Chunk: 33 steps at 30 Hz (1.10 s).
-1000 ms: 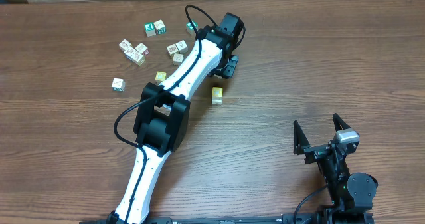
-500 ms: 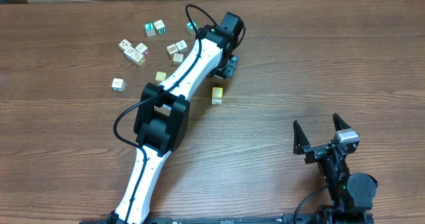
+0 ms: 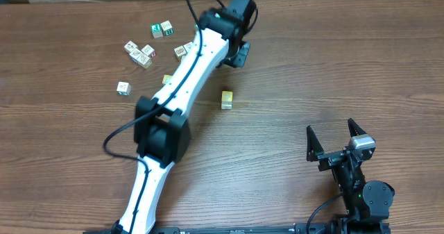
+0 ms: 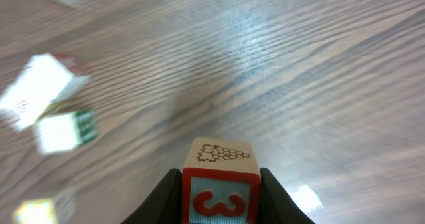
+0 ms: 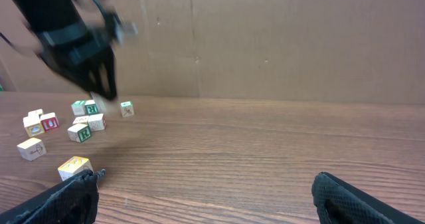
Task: Form a tower
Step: 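Carry the red-edged block over the two-block stack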
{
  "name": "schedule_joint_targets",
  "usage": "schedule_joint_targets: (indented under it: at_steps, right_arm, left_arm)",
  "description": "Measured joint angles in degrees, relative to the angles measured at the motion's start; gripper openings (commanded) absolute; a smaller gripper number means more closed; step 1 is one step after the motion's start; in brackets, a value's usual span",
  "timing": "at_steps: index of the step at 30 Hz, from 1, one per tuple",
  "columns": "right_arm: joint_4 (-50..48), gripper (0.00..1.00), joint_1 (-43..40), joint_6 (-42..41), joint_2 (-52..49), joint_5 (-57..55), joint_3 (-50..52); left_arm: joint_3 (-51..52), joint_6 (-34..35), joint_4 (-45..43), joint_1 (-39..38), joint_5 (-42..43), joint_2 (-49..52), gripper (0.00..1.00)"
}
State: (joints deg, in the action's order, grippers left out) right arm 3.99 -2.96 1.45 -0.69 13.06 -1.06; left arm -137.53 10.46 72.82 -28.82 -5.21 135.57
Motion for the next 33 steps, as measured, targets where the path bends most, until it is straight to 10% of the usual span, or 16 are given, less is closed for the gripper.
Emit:
schedule_joint_targets:
  at_steps: [13, 33]
  right_arm:
    - [0.0, 1.0, 0.0, 0.0, 0.0, 0.0, 0.0]
    - [0.0, 1.0, 0.0, 0.0, 0.0, 0.0, 0.0]
  left_arm:
    - [-2.1, 13.9, 13.6, -0.2, 0.3, -12.1, 0.11]
    - [24.4, 22.1, 0.1, -5.7, 0.3, -11.1, 0.13]
